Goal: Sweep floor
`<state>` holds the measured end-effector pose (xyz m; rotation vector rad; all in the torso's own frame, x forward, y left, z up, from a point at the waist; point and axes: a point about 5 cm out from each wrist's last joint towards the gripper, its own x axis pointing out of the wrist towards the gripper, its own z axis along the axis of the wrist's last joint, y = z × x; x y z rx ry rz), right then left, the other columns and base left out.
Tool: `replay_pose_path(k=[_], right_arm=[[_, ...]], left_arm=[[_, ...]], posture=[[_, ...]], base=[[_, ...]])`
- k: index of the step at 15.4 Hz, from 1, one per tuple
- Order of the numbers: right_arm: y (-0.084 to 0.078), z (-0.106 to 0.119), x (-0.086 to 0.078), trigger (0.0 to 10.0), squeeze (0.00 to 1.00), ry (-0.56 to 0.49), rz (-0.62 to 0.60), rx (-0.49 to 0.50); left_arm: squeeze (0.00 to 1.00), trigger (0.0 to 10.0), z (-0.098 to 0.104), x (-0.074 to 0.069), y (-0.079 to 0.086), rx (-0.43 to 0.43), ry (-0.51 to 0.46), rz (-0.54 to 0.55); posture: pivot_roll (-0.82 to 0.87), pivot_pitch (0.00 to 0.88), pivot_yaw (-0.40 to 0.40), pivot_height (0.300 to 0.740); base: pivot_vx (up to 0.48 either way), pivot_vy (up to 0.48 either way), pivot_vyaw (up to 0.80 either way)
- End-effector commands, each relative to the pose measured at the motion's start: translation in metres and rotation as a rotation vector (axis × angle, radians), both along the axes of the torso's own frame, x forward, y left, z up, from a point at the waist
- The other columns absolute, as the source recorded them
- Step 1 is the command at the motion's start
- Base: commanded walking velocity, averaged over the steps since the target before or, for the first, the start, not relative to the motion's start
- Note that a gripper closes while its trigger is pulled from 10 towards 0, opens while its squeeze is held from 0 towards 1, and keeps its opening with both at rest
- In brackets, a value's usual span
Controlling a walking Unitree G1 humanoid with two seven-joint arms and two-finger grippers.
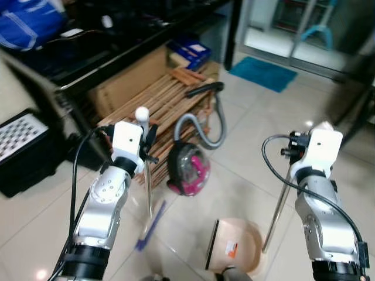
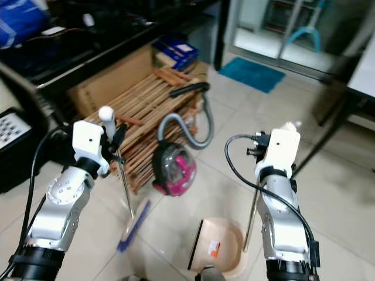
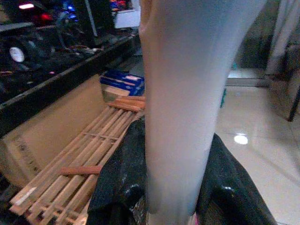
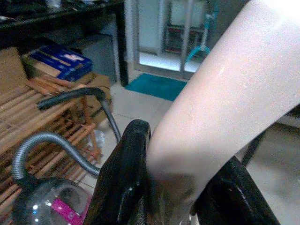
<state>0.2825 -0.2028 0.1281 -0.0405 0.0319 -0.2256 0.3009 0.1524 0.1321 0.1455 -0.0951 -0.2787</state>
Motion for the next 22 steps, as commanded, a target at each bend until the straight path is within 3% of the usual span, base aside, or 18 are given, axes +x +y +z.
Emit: replay_pose_path(k=[1, 4, 11, 16, 22], right_arm=[[0.000, 0.003, -0.003, 10.0, 0.00, -0.003, -0.011, 0.012], [0.002, 0.004, -0.003, 10.0, 0.00, -0.004, -0.010, 0.009], [0.002, 0.005, -0.003, 10.0, 0.00, 0.002, -0.016, 0.003], [0.007, 0.007, -0.004, 10.0, 0.00, -0.006, -0.007, 0.008], [0.011, 0.003, -0.006, 10.0, 0.00, 0.016, 0.022, 0.022]], left_arm=[[0.00, 10.0, 0.002, 0.001, 0.004, 0.027, -0.009, 0.005], [0.00, 10.0, 0.004, 0.002, 0.003, 0.048, -0.020, 0.014], [0.00, 10.0, 0.005, 0.003, 0.003, 0.063, -0.026, 0.024], [0.00, 10.0, 0.006, 0.005, 0.007, 0.042, -0.025, 0.050], [0.00, 10.0, 0.004, 0.003, 0.008, 0.034, -0.019, 0.056]], posture=[[-0.02, 0.061, 0.077, 0.740], [-0.02, 0.064, 0.078, 0.740], [-0.02, 0.069, 0.080, 0.740], [-0.02, 0.054, 0.078, 0.740], [-0.02, 0.039, 0.074, 0.740]], base=[[0.000, 0.000, -0.80], [0.000, -0.102, -0.80], [0.000, -0.454, -0.80], [0.000, 0.000, -0.75], [0.000, 0.000, -0.23]])
